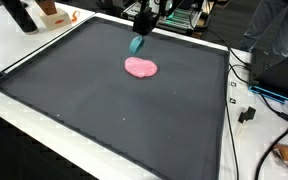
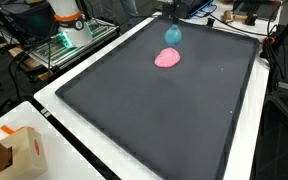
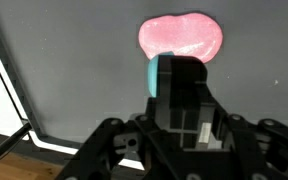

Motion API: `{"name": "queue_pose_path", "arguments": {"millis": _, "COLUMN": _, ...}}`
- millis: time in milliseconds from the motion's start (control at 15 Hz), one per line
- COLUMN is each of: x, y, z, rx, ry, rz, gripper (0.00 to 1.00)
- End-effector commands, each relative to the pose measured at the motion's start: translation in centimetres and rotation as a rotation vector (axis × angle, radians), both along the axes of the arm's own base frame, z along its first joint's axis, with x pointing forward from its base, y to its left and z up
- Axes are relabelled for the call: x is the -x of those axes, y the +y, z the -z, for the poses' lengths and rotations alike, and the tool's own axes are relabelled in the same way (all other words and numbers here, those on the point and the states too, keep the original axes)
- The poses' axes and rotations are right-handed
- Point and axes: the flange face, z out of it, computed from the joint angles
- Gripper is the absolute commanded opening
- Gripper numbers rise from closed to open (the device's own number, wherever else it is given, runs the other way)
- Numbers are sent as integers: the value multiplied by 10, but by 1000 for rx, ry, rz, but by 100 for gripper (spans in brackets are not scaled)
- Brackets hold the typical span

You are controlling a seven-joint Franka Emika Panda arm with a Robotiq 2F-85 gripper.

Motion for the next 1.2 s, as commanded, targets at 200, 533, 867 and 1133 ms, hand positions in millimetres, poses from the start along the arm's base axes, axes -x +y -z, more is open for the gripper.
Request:
{"name": "queue_pose_path", "arguments": {"millis": 200, "x": 27, "y": -25, "z": -32, "rx": -124, "ry": -11, "rz": -1, "gripper": 26}}
{"name": "queue_pose_path", "arguments": {"millis": 533, "x": 38, "y": -35, "z": -49, "rx": -197, "ry": -22, "rz": -8, "gripper": 26}}
{"name": "queue_pose_path", "arguments": {"millis": 867, "x": 31, "y": -30, "z": -52, "rx": -187, "ry": -17, "rz": -7, "gripper": 51}}
{"name": "queue_pose_path", "arguments": {"millis": 1133, "x": 30, "y": -28, "z": -50, "rx": -186, "ry": -12, "rz": -8, "gripper": 26}}
